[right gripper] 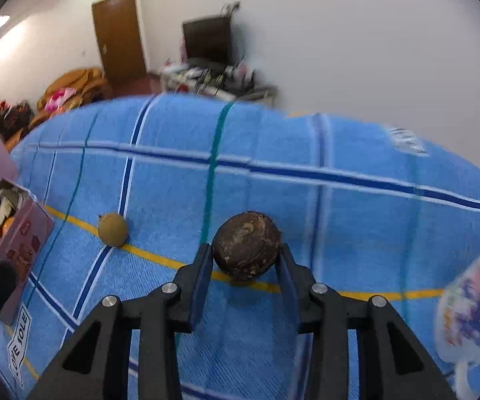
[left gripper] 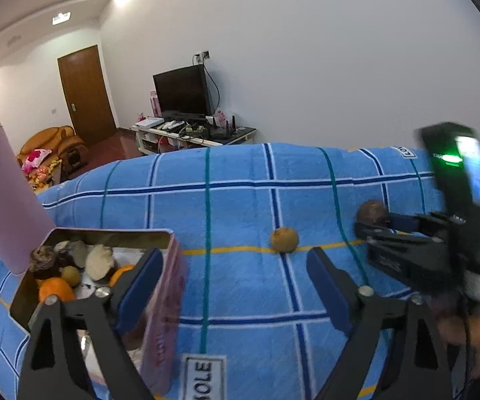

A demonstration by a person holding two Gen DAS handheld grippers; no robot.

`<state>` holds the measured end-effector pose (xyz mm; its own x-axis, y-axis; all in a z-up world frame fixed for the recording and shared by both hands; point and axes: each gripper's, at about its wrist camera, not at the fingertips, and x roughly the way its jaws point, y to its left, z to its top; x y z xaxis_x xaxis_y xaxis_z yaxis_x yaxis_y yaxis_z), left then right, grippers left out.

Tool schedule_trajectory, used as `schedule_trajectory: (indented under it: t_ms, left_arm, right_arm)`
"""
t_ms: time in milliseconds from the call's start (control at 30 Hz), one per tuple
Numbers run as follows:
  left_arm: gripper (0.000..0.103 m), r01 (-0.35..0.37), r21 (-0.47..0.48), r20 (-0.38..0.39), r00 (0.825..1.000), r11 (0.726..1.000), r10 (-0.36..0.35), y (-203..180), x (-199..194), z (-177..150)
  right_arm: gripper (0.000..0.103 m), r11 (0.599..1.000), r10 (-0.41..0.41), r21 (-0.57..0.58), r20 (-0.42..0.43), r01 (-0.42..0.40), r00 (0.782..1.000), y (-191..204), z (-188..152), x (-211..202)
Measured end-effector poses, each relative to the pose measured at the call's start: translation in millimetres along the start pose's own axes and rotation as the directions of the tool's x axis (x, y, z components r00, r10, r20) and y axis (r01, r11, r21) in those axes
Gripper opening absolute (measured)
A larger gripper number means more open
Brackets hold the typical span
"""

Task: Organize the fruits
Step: 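Grasp the dark brown round fruit with the right tool, then grasp the tan round fruit with the left tool while the right tool holds its fruit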

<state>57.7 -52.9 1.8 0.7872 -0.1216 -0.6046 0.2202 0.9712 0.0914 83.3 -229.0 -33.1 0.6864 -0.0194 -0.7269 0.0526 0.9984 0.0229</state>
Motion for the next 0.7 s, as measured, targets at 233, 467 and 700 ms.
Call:
schedule_trajectory:
  t_ms: [233,467,700]
  left_arm:
    - [0.061,0.050,0.012,-0.100,0.994,0.999,-0.048,-34.4,46.2,17.6]
    - [0.046,0.011,0.003,-0.208,0.978,1.000,-0.010,-48.1,91.8,14.4]
    - [0.031,0.047,-0.053,-0.243,0.968,0.997,-0.059,-44.8,108.1,18.1]
  right_arm:
    - [0.041,0.994,-0.047,0.108,0.175,0.028,0.983,-18.3,-35.7,-59.0]
    - [0.041,0.992,-0.017,0.125,0.199,-0.009,0.980,-23.7,-42.4,-67.2]
    - [0.041,0.995,-0.004,0.098,0.194,-0.016,0.981,-20.5,-38.1,-61.9]
